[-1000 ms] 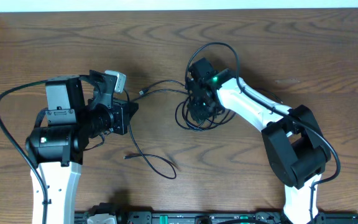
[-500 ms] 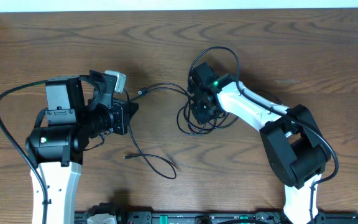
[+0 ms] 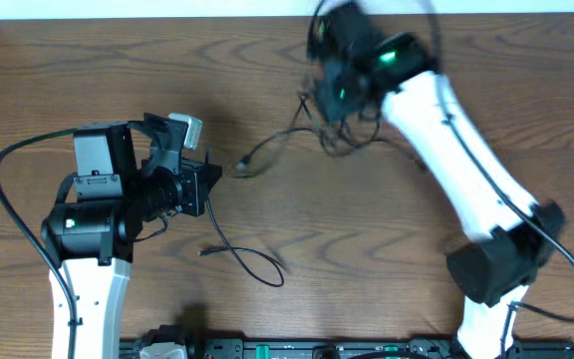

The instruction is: Untangle cables

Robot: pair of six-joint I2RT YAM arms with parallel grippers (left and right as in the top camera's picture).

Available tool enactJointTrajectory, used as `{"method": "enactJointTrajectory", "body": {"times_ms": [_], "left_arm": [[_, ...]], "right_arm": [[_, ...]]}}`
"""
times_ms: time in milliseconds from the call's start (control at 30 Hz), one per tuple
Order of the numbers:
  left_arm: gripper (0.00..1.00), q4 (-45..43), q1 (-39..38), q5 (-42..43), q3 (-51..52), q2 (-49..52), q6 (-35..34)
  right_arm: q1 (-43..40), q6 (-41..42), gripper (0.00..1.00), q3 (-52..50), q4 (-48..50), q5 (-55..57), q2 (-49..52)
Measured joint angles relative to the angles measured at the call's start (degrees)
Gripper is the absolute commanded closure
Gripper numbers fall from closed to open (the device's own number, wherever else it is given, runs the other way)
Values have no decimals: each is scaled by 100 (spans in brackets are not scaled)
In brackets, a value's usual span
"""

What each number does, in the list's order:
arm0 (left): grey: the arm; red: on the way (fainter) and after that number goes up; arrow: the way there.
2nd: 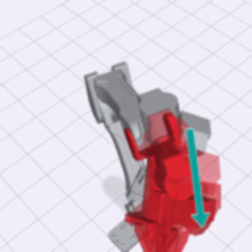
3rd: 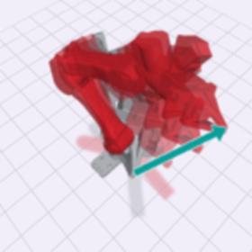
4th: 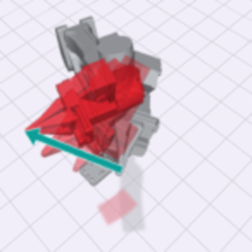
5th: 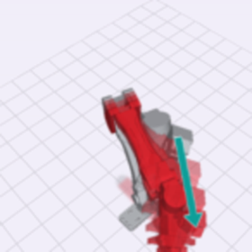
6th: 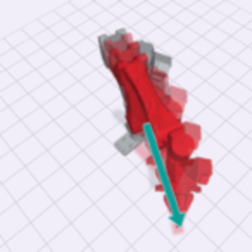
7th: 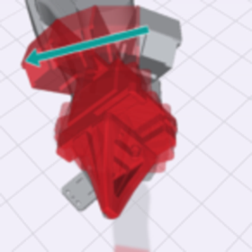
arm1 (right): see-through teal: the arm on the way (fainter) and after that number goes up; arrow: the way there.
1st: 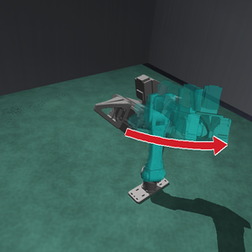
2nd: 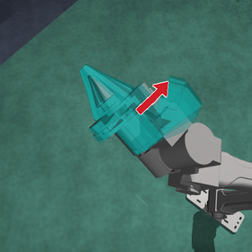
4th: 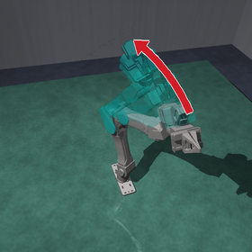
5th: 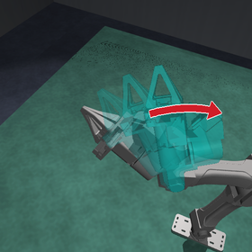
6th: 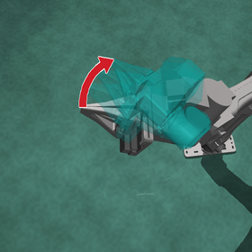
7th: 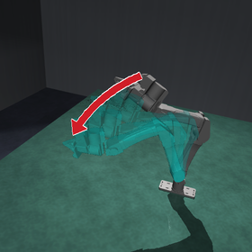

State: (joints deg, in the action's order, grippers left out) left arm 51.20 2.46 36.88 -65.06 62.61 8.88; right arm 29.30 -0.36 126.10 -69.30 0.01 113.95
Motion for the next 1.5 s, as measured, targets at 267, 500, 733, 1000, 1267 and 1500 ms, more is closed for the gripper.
{"method": "enactJointTrajectory", "body": {"times_ms": [267, 500, 733, 1000, 1267, 1500], "left_arm": [[87, -50, 0, 0, 0, 481, 0], [30, -387, -101, 177, 0, 706, 42], [23, -505, -387, 260, 0, 704, 17], [24, -1108, -754, 518, 0, 704, 15], [26, -1405, -1198, 667, 0, 704, 15], [26, -1423, -1207, 673, 0, 704, 15]], "right_arm": [[-404, -160, 99, 2221, -293, 92, -533], [-452, -177, 99, 2391, -529, 59, -555], [-459, -201, 99, 2371, -527, 39, -428], [-470, -479, 99, 2371, -564, -658, -428], [-466, -645, 99, 2369, -201, -127, -420], [-656, -35, 99, 2369, -175, 1421, -321]]}}
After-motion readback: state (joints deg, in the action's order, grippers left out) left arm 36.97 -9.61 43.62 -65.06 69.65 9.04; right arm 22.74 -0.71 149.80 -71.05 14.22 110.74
